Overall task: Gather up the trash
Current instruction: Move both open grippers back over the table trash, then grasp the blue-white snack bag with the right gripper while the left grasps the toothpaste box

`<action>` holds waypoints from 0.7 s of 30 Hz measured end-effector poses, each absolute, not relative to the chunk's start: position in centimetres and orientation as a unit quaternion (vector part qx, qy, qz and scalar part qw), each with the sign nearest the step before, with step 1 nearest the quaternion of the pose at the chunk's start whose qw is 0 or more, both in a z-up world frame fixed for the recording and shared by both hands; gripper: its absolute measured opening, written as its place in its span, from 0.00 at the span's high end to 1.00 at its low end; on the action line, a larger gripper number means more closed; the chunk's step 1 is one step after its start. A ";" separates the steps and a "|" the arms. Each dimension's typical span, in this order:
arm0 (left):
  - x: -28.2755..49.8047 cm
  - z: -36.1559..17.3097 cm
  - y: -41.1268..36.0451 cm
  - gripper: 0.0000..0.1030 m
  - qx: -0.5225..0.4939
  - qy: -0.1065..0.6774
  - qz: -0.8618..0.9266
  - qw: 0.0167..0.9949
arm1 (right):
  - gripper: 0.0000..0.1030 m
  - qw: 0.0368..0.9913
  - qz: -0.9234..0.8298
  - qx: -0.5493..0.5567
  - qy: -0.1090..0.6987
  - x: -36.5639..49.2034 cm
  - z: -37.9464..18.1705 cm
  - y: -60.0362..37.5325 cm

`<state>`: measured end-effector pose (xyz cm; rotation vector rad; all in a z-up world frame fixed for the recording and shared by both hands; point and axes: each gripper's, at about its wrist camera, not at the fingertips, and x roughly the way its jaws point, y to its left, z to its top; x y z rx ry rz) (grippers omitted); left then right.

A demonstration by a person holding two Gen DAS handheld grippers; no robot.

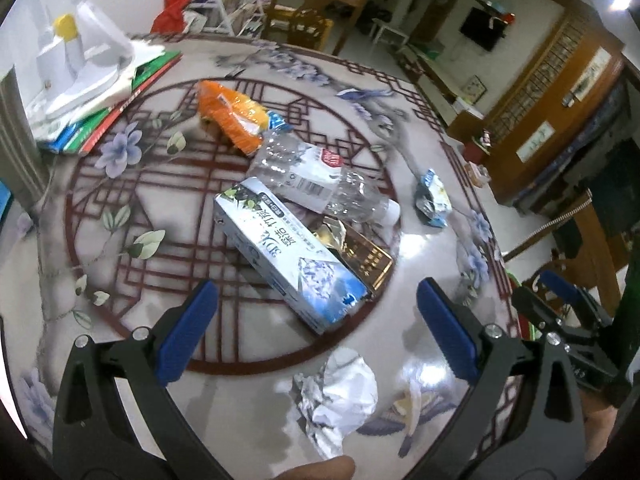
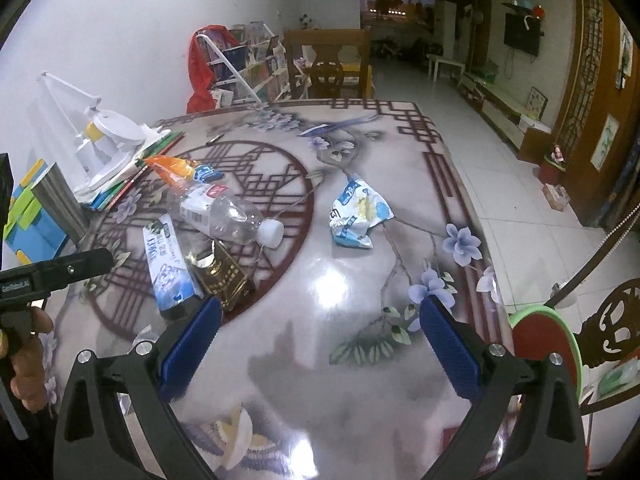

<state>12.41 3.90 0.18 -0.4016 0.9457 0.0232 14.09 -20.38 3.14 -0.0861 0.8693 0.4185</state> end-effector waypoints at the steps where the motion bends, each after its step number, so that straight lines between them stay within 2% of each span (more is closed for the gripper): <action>1: 12.7 0.0 3.9 0.05 -0.194 0.453 0.013 0.870 | 0.07 0.885 0.201 -0.041 0.419 14.4 3.0 -20.3; 15: 18.0 -5.4 6.8 0.06 -0.239 0.483 0.117 0.834 | 0.07 0.872 0.189 -0.041 0.449 22.5 -1.1 -18.5; 21: 19.6 -6.7 6.2 0.08 -0.203 0.493 0.122 0.837 | 0.07 0.870 0.171 -0.037 0.460 25.8 -3.3 -17.9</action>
